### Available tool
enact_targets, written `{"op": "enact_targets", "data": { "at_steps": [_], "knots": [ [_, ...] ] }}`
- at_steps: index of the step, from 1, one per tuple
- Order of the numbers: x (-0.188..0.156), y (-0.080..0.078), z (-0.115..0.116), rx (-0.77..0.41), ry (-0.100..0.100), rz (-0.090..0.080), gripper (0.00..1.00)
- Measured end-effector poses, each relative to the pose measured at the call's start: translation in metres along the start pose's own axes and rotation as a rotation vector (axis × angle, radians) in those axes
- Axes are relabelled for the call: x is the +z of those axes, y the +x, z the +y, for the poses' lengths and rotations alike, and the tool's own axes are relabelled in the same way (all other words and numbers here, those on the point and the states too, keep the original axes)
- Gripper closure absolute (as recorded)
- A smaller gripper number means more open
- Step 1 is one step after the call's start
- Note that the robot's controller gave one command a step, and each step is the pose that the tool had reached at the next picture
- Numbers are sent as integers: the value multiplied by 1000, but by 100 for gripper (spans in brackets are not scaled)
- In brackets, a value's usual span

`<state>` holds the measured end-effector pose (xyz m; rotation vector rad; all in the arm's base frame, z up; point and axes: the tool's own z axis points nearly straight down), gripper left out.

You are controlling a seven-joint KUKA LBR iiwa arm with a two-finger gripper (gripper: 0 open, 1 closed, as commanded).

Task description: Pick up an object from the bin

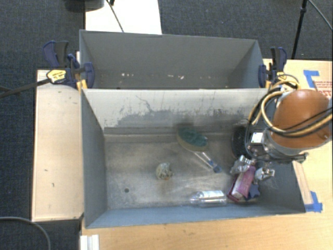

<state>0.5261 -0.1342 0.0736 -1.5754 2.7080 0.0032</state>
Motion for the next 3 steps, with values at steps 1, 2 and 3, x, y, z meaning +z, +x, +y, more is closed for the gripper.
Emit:
{"op": "enact_targets", "data": {
  "at_steps": [1,2,3],
  "knots": [
    [-23,-1,0,2,0,5,100],
    [-83,-3,-2,5,4,5,100],
    [-97,-3,-3,11,1,6,100]
  ]
}}
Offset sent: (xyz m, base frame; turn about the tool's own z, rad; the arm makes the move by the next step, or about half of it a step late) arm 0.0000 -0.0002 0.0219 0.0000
